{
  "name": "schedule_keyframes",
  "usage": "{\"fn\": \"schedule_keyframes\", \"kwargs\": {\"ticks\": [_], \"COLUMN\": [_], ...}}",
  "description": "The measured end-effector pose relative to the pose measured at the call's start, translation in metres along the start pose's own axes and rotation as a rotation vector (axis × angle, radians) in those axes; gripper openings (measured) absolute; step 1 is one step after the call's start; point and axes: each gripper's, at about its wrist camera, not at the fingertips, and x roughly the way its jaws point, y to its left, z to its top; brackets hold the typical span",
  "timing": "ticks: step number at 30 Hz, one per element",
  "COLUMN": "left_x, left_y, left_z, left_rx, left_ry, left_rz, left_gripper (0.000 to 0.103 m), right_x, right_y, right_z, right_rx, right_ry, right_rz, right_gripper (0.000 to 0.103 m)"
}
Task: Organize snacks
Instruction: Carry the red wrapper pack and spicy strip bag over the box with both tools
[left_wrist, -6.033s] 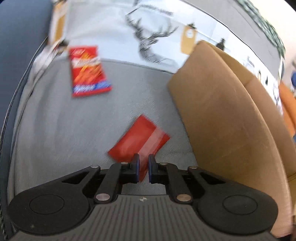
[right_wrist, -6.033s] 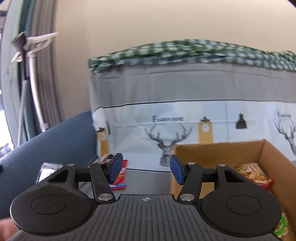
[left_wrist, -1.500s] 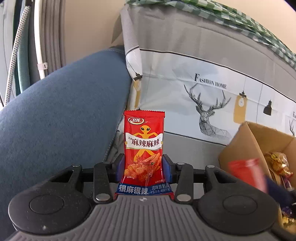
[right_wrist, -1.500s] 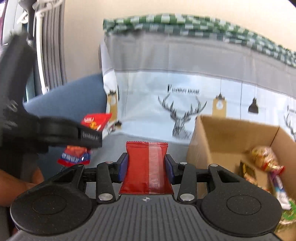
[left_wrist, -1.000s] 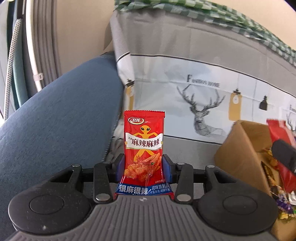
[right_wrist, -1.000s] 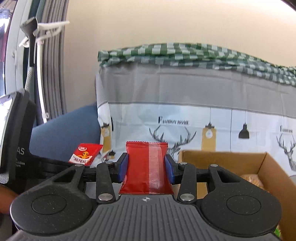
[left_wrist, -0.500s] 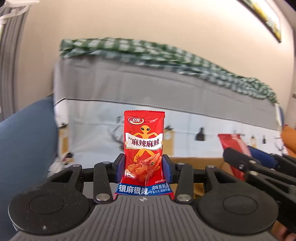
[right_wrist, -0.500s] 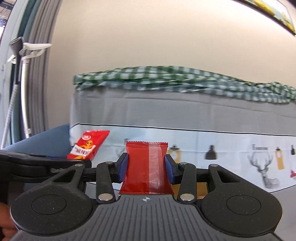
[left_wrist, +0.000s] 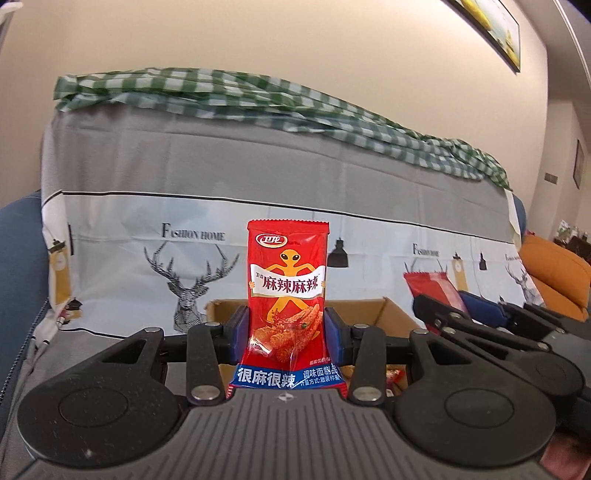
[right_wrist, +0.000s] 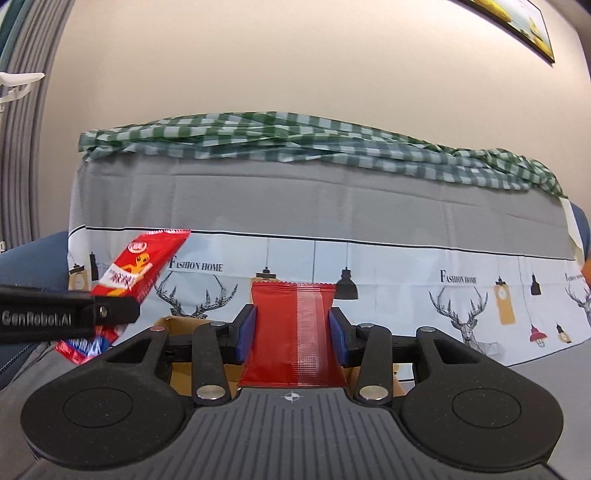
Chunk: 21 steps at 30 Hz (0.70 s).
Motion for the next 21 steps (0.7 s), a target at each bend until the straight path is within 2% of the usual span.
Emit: {"fn": "schedule_keyframes", "kwargs": {"ticks": [7, 21], "left_x": [0.0019, 0.0049], "left_y": [-0.0049, -0.0049], "left_z": [-0.0031, -0.0042], "left_rx": [0.002, 0.005], "left_ry": [0.006, 0.017], "left_rz": [-0.041, -0.067], "left_gripper": [0.046, 0.046], "right_x": [0.0016, 0.0045], "right_y": [-0.0013, 0.0016], "right_z": [-0.0018, -0.0035], "right_rx": [0.003, 0.001], "right_ry": [-0.005, 0.005], "right_rz": [-0.006, -0.009], "right_gripper": [0.044, 0.044]}}
